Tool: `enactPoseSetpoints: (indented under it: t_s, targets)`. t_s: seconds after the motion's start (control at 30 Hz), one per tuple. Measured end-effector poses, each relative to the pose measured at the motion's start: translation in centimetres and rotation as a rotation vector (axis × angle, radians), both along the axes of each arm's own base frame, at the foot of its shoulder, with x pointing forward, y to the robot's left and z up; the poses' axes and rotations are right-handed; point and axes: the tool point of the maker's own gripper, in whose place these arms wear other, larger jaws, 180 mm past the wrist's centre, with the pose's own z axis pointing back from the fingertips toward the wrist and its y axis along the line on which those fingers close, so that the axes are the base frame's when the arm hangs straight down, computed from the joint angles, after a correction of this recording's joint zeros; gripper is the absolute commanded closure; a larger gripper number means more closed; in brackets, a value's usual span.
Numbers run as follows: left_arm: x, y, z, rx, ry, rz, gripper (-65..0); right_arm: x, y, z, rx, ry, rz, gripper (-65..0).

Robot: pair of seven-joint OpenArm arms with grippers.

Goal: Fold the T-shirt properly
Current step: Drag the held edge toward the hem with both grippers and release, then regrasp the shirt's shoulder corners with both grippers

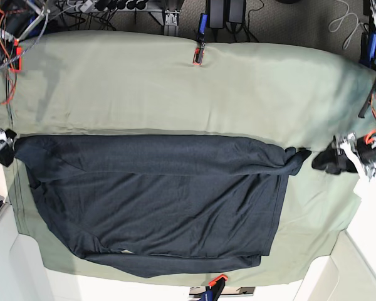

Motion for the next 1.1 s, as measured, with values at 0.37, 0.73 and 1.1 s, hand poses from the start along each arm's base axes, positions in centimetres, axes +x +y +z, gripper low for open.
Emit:
enactPoseSetpoints:
  t_s: [0.37,0.73,1.1]
  targets:
    - [-6.2,-4.7,-3.9,-0.110,0.040,0.009,-40.8,-4.8,2.2,-5.0,0.086,0.109,-0.011,-44.8]
    - [-7.6,-6.1,-5.9,-0.140,0.055,0.042,-40.8,-4.8,2.7,-5.4,0.095,0.110,-0.016,-44.8]
    - [-6.9,-5.2,-5.5,-0.109,0.019,0.060,-40.8,-0.3,3.0,-6.7,0.187,0.091,-0.048,-44.8]
